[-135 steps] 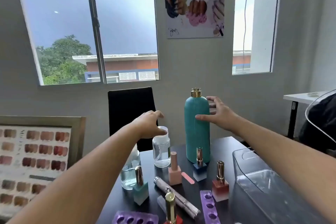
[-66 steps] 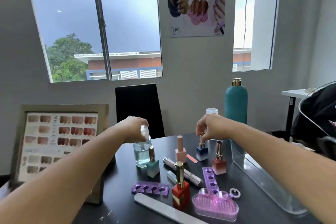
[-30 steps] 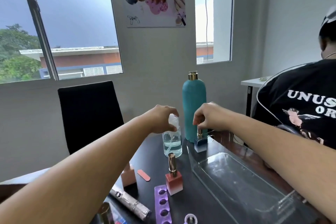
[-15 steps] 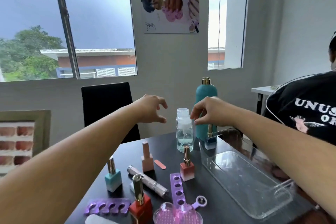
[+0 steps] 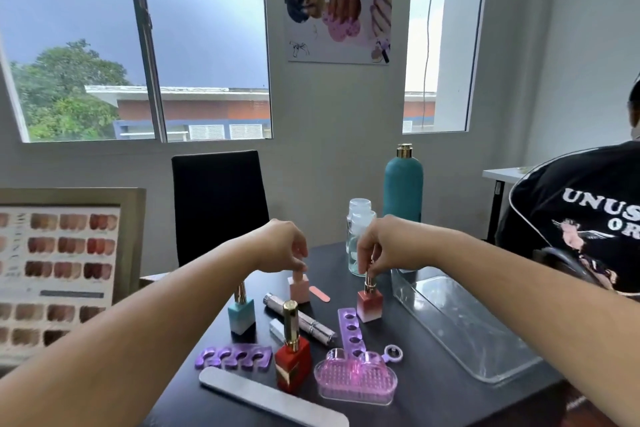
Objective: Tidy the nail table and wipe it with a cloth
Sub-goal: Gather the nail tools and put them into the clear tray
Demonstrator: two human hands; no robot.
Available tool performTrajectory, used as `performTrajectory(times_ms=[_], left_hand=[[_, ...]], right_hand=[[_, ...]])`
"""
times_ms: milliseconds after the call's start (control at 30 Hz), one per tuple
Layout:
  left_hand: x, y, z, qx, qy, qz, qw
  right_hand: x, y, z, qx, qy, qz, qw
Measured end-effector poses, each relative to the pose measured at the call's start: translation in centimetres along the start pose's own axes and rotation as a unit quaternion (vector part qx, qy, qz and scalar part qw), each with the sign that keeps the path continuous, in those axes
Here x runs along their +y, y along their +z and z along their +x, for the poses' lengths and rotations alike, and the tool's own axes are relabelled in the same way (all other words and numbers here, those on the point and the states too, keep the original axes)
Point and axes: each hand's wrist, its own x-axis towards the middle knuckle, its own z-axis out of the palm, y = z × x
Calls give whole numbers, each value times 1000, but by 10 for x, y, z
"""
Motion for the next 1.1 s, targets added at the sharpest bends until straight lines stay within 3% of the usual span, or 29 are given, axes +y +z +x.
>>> performTrajectory(times_ms=[467, 1100], left_hand=[[5, 2, 63, 86, 19, -26, 996], [10, 21, 107, 74, 14, -34, 997]], right_hand=[[33, -12, 31, 61, 6, 1, 998], [54, -9, 45, 67, 12, -28, 997]])
